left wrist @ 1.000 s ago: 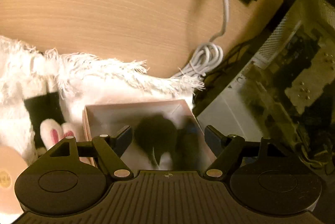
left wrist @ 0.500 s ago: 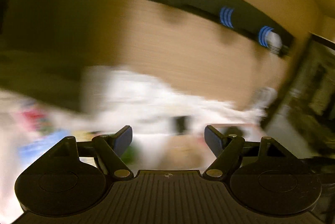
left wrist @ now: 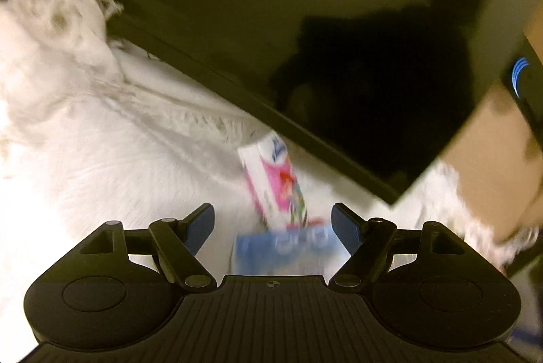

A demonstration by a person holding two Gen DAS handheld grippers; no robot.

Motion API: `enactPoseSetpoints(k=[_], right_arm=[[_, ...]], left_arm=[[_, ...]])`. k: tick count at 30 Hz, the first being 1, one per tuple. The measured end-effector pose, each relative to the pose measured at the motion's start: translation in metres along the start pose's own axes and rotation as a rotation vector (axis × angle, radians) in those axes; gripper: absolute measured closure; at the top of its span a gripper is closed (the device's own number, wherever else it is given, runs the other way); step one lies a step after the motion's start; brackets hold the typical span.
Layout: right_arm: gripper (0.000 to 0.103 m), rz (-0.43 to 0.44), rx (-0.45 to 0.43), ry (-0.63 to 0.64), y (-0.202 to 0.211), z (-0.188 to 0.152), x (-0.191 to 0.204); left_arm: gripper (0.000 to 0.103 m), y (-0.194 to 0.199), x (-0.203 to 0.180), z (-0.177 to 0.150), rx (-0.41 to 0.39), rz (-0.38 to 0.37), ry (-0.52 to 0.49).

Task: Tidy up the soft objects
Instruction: 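Grasp the pink Kleenex tissue pack with the left gripper, then grasp the blue wet-wipes pack with the right gripper while the left holds the Kleenex pack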

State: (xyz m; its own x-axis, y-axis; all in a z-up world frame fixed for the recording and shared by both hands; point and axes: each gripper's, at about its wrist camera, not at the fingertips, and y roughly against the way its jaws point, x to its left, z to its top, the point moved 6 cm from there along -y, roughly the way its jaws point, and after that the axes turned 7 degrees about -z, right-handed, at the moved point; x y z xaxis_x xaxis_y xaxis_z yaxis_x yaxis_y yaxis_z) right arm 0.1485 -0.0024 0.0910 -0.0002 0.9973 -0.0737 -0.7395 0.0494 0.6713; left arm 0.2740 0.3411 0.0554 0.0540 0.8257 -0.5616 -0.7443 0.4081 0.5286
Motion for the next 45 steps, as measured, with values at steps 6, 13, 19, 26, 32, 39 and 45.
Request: enactPoseSetpoints(k=[6,13,19,26,32,39,45], right_arm=[[0.016,-0.005,0.026,0.077,-0.003,-0.010,0.041],[0.016,0.028,0.042,0.077,-0.002,-0.023,0.055],[0.020,0.158,0.027,0.068,-0.018,-0.024,0.106],[0.035,0.193,0.100,-0.023,-0.087,-0.012,0.173],[0.014,0.122,0.092,-0.066,-0.124,0.002,0.195],[0.017,0.065,0.084,-0.029,-0.134,-0.004,0.207],[0.070,0.041,0.079,0.005,-0.137,-0.002,0.206]], left_arm=[[0.023,-0.059,0.008,0.022,0.021,0.019,-0.069],[0.065,-0.079,-0.010,0.011,0.051,0.006,-0.232],[0.081,-0.028,0.011,-0.004,0.023,-0.076,-0.148],[0.081,0.043,0.034,-0.006,-0.008,-0.079,-0.138],[0.081,0.069,0.049,0.006,-0.043,-0.072,-0.121],[0.078,0.070,0.066,0.011,-0.012,-0.075,-0.061],[0.066,0.040,0.068,0.014,0.013,-0.066,-0.012]])
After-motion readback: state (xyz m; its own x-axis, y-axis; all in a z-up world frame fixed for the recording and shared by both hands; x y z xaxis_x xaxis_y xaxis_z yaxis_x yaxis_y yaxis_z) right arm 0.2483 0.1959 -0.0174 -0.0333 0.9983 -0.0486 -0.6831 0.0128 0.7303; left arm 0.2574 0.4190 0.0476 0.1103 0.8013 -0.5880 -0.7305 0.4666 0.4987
